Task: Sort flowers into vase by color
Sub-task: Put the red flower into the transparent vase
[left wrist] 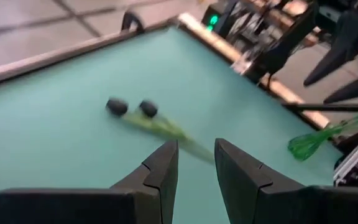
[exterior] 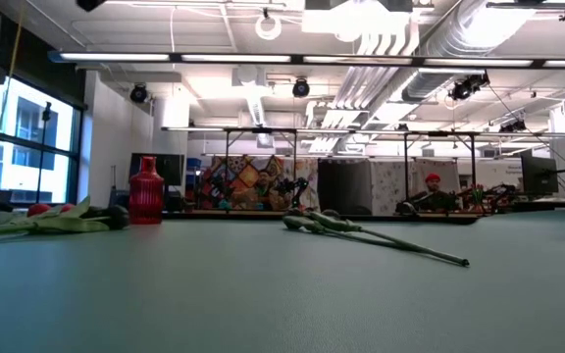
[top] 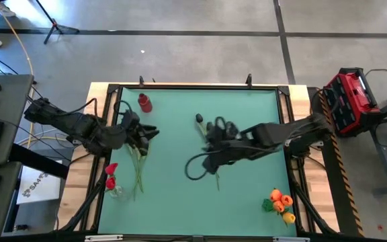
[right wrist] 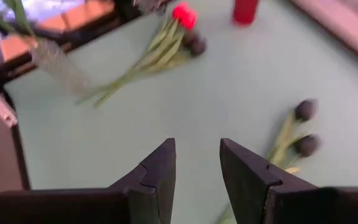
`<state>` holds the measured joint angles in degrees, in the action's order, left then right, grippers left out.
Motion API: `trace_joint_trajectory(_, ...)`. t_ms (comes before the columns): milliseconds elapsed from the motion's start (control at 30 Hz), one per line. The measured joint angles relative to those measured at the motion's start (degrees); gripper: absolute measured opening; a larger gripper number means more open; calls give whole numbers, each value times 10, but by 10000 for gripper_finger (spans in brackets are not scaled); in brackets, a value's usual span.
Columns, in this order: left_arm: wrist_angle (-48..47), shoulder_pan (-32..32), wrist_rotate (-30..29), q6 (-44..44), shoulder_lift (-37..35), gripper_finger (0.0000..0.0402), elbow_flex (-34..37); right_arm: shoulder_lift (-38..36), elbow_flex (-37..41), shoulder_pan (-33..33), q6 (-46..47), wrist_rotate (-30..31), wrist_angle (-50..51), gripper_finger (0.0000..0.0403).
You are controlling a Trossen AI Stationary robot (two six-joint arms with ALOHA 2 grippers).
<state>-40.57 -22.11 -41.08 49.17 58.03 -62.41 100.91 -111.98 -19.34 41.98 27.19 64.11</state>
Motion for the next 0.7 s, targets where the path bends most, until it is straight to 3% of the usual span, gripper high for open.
trace_joint_trajectory(167, 72, 42, 52, -84, -4, 92, 0, -49, 0, -17, 0, 67, 25, 114)
trace_joint_trajectory(400, 99, 106, 129, -122, -4, 92, 30, -89, 20, -39, -4, 96, 22, 114)
trace_joint_trajectory(533, 146, 126, 145, -138, -16, 92, 62, -132, 81, -60, 12, 129, -8, 114)
trace_joint_trajectory(700, 153, 140, 138, -153, -40, 92, 85, -229, 217, -74, 34, 138, -111, 114)
